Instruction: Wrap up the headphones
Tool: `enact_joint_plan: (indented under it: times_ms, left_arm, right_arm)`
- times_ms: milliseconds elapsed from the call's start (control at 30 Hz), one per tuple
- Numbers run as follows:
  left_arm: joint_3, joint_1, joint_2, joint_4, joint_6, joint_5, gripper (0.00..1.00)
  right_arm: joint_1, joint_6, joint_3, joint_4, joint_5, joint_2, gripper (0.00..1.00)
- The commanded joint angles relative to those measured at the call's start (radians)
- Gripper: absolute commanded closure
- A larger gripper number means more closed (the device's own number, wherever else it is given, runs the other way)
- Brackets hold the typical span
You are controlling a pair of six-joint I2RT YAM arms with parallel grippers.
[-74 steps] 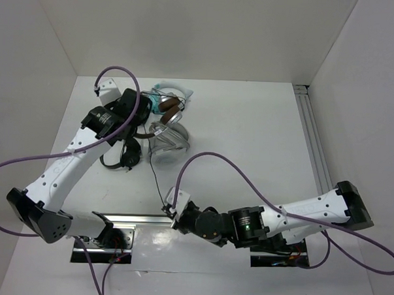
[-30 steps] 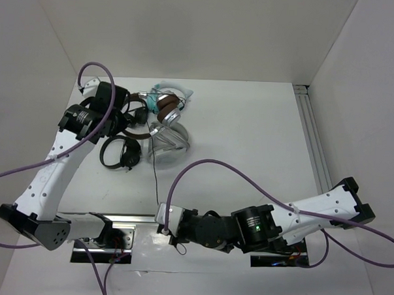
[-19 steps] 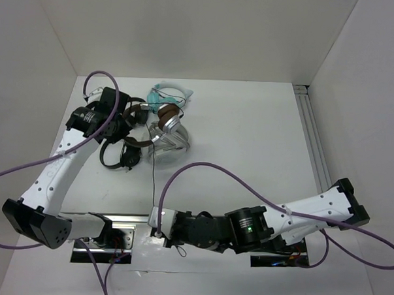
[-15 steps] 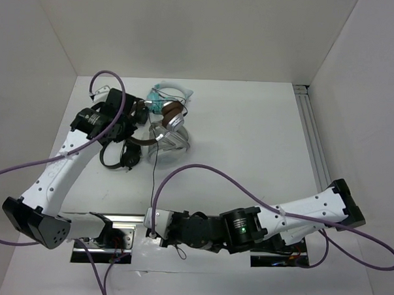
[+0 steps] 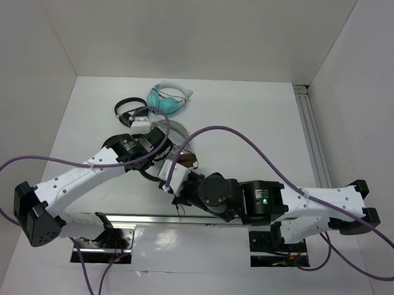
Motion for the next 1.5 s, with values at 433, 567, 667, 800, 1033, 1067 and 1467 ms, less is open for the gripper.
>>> enact_joint_plan:
  times_ms: [433, 567, 667, 800, 1033, 1067, 1467]
  left_arm:
    - [-0.077, -0.355, 0.012, 0.005, 0.054, -0.031, 1.0]
    - [-0.112, -0.384, -0.063, 0.085, 0.163, 0.025, 1.0]
    - [-0.112, -0.384, -0.083, 0.07, 0.186, 0.026, 1.0]
    - [-0.132, -0.384, -0.132, 0.106, 0.293, 0.084, 1.0]
    - [-0.137, -0.384, -0.21, 0.177, 0.411, 0.199, 1.0]
    - [-0.137, -0.384, -0.22, 0.177, 0.434, 0.213, 1.0]
    - [-0.085, -0.384, -0.416, 0.254, 0.584, 0.409, 1.0]
  right_arm:
    - [-0.041, -0.065, 0.055, -0.156, 0.22, -0.149, 1.0]
    - [-0.041, -0.104, -0.016, -0.048, 0.332, -0.215, 1.0]
    - [-0.052, -0.119, -0.056, -0.005, 0.383, -0.258, 1.0]
    - [-0.063, -0.145, -0.079, 0.045, 0.406, -0.286, 1.0]
    - [-0.122, -0.199, -0.064, 0.055, 0.397, -0.275, 0.99]
    - [-0.141, -0.213, -0.064, 0.055, 0.378, -0.265, 0.98]
    - [-0.325, -0.331, -0.131, 0.125, 0.257, -0.254, 0.91]
